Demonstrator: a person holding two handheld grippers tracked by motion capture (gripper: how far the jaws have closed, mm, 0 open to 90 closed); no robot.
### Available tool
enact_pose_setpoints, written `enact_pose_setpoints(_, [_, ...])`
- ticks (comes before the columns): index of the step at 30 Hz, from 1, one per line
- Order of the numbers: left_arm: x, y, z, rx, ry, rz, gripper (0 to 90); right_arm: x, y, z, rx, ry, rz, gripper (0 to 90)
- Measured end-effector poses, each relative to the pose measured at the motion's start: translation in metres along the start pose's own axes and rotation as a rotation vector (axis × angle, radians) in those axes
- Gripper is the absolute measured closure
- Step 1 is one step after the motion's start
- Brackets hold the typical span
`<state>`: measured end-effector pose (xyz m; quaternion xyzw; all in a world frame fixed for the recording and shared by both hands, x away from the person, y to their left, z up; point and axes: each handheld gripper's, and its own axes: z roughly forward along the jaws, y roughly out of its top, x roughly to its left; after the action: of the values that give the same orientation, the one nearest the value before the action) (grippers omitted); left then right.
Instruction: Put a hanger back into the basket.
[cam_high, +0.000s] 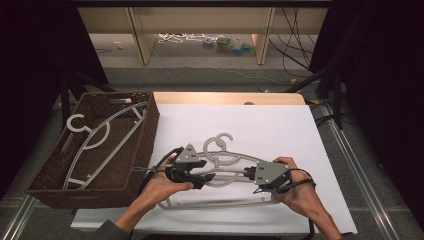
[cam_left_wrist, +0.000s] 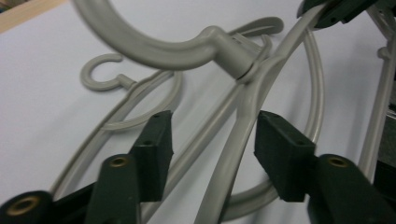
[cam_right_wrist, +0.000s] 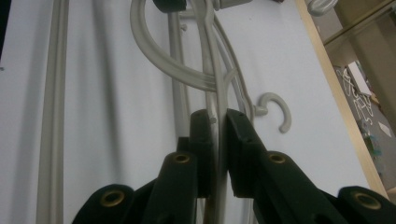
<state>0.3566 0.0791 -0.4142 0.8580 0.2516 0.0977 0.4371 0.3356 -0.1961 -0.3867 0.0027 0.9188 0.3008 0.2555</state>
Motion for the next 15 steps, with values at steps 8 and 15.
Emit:
enact_pose_setpoints(8, [-0.003, 0.001, -0.003, 0.024, -0.054, 0.097, 74.5, 0.001, 0.0, 0.0, -0.002, 0.018, 0.004, 82.3])
enact_pose_setpoints(15, [-0.013, 0.003, -0.006, 0.051, -0.082, 0.172, 80.7, 0.001, -0.004, 0.005, 0.003, 0.013, -0.011, 80.8])
